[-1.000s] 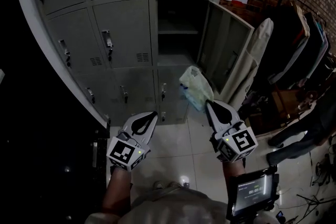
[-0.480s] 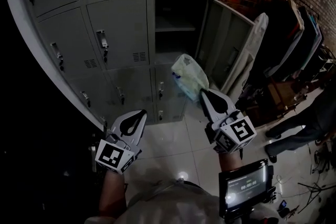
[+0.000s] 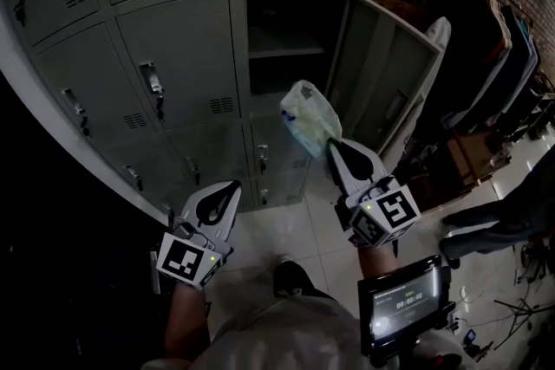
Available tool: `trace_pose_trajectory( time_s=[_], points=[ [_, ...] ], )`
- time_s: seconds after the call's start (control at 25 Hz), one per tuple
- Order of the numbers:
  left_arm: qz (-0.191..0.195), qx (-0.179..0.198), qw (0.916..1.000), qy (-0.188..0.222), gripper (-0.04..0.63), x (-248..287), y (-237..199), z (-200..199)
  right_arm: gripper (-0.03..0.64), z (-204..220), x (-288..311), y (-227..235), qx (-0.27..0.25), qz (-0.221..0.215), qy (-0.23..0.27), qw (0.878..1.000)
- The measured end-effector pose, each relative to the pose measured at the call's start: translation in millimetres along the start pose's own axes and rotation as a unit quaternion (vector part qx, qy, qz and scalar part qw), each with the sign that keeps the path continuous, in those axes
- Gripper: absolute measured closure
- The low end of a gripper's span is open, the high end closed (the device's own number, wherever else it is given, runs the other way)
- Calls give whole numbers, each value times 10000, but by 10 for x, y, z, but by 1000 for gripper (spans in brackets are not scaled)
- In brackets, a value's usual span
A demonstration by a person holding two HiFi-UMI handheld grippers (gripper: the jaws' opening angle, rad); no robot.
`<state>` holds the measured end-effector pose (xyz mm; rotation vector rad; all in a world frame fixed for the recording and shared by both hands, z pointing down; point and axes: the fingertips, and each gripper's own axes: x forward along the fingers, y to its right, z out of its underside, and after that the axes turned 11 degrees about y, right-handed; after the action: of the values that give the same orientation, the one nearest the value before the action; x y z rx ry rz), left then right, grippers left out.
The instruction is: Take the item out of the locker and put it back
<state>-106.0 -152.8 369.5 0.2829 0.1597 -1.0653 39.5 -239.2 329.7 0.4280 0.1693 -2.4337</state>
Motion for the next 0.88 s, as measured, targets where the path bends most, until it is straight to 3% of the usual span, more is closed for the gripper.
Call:
trace_pose_trajectory(
  time_s=[0.48,0.64,0.76,0.88],
  points=[
    [-27,350,9993,104,592,1136,-580,259,607,125,1005,828,-332,-481,195,9981],
    [-82,207,9997,-32,592,1286,-811,491,607,267,1306,914,20,-554,257,9981],
    [-151,136,9998,-80,592,1369,-1001,567,607,451,1526,1018,-231,-446,73,9987],
    [-49,144,9997,-183,592,1409,-1113,634,607,530,1762,1207,-86,-223,82,9997]
  ],
)
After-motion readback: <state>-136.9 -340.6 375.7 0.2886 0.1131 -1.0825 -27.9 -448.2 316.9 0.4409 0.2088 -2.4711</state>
